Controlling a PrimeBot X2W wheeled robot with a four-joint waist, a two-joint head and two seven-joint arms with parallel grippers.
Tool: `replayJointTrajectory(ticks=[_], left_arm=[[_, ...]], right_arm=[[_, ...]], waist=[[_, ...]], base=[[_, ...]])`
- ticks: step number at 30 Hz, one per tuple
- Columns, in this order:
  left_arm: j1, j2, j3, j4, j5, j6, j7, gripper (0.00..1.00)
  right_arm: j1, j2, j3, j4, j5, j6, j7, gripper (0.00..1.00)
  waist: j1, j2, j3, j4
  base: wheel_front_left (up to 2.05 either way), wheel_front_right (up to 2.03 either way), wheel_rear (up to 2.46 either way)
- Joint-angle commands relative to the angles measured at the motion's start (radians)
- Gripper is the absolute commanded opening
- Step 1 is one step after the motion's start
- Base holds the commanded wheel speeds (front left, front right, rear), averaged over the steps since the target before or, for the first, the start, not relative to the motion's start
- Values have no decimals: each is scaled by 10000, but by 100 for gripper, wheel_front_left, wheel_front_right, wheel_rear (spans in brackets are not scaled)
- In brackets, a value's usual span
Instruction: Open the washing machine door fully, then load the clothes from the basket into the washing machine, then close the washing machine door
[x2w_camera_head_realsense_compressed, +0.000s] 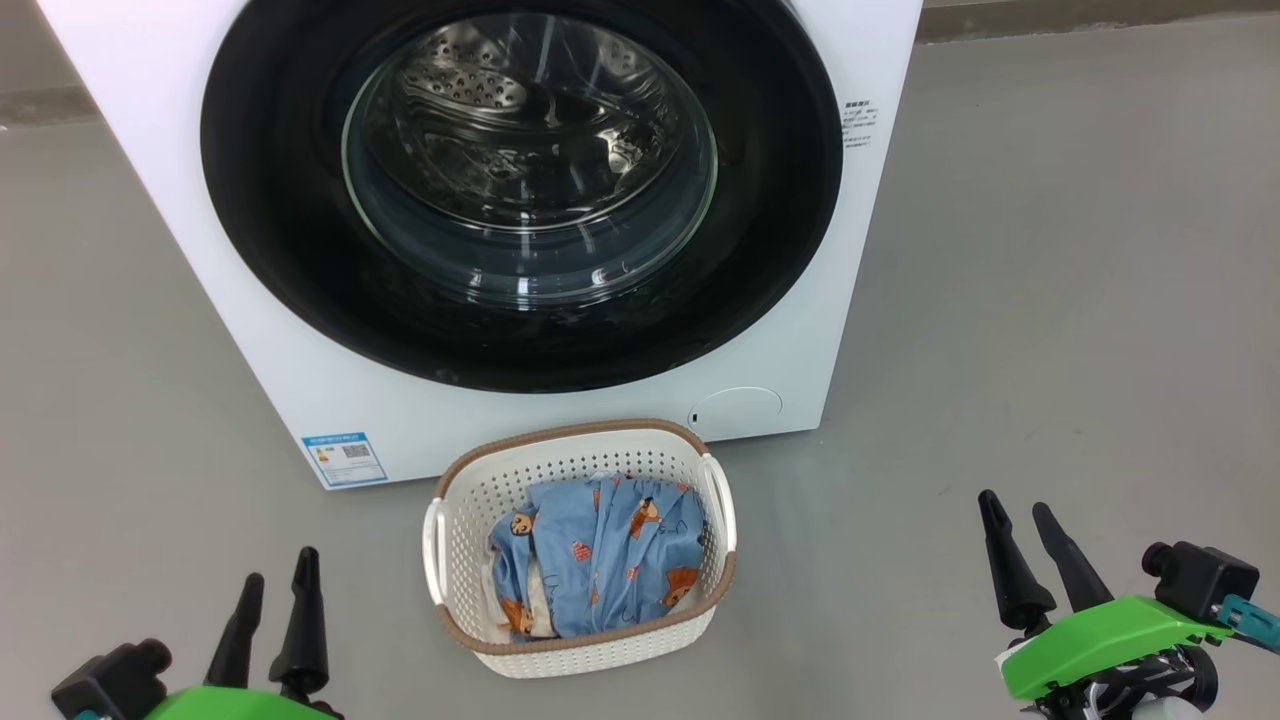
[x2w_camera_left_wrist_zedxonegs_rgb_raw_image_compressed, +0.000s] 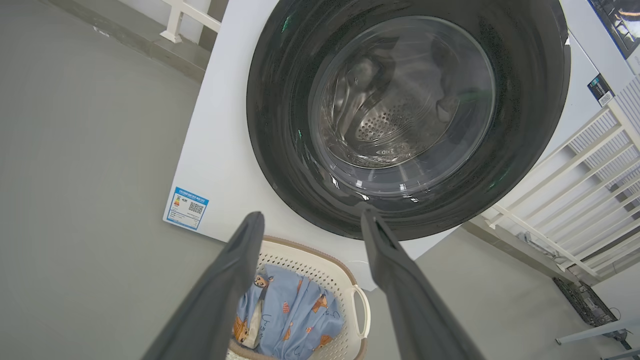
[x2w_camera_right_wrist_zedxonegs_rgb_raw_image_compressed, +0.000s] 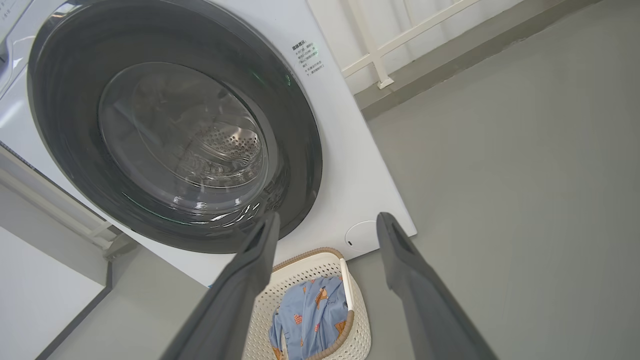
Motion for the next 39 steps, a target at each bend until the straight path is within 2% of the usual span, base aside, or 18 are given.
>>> replayJointTrajectory(ticks=[1,25,39], left_arm=[[-446,241,222,-210,456,-77,-165,100],[-610,329,253,13,3426,-100,-849,100],[-820,246,604,647,5286,-90,-1266,100]], right_arm=[[-523,-142,123,-193,-514,-8,-158,100],[-876,-219,125,-159,-3990,-10,-831,100],[-1251,-250,129,455,-5784,-11,-1241,100]], waist=[[0,0,-8,-4],[0,0,-44,-8],[0,0,-83,-3]], base=[[0,0,0],[0,0,0],[0,0,0]])
